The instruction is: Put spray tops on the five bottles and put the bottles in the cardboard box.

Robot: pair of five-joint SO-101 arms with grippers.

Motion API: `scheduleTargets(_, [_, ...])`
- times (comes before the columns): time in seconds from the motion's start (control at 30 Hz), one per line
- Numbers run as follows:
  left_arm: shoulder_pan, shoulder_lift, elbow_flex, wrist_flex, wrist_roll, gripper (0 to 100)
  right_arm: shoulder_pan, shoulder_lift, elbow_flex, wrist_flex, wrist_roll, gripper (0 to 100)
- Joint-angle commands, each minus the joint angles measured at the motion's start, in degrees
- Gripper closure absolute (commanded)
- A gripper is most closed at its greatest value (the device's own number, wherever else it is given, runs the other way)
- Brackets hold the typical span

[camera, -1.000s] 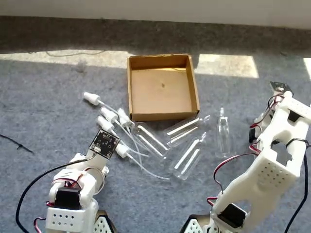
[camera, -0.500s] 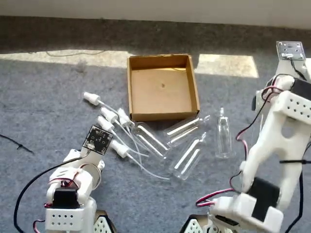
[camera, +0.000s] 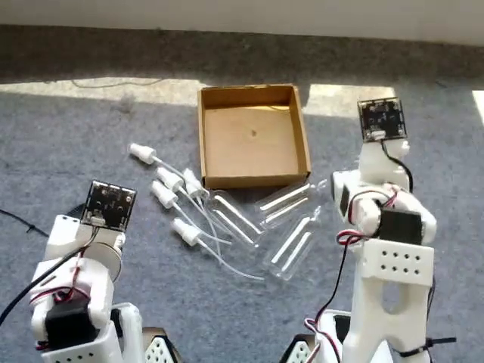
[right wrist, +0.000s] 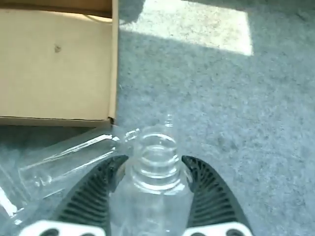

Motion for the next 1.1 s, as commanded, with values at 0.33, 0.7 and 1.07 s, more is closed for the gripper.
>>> scheduleTargets(0.33, [2.2, 71.5, -51.1, 6.7, 26.6, 92, -6.9, -13.8, 13.3, -6.5, -2.5, 99.4])
scheduleTargets(0.7, [9.4, 99.0, -66.4, -2.1, 56.0, 82, -10.2, -14.1, 14.1, -1.5, -2.4, 99.3])
scheduleTargets(1.07, [9.4, 108.3, -66.7, -13.7, 66.0, 79, -10.9, -14.1, 14.2, -1.4, -2.4, 99.2])
